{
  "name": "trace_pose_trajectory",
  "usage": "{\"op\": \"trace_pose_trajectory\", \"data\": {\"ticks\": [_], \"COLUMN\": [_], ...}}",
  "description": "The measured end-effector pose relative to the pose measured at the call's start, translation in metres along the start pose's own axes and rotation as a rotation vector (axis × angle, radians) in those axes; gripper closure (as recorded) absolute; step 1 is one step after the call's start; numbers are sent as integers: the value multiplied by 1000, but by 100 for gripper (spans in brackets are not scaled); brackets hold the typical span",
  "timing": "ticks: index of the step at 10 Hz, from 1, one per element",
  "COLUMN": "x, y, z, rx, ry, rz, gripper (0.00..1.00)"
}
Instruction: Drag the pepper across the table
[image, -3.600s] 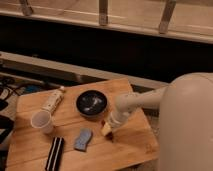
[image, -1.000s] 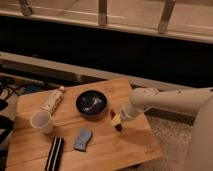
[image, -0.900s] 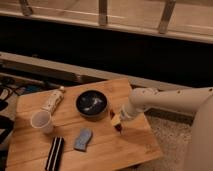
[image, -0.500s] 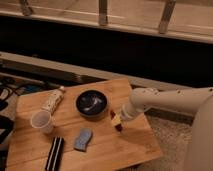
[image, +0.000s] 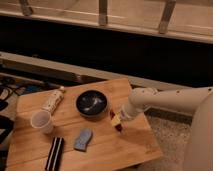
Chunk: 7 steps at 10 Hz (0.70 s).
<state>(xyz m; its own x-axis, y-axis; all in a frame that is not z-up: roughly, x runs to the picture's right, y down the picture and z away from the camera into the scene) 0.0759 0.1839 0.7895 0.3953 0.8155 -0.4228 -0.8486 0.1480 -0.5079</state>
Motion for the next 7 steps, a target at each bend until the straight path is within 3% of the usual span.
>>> {"op": "trace_pose_trajectory", "data": {"ticks": [2, 7], "x": [0, 36], "y": [-10, -85], "z": [-8, -37], "rx": [17, 93], "ry": [-33, -85], "rz": [51, 308], "gripper": [100, 100]}}
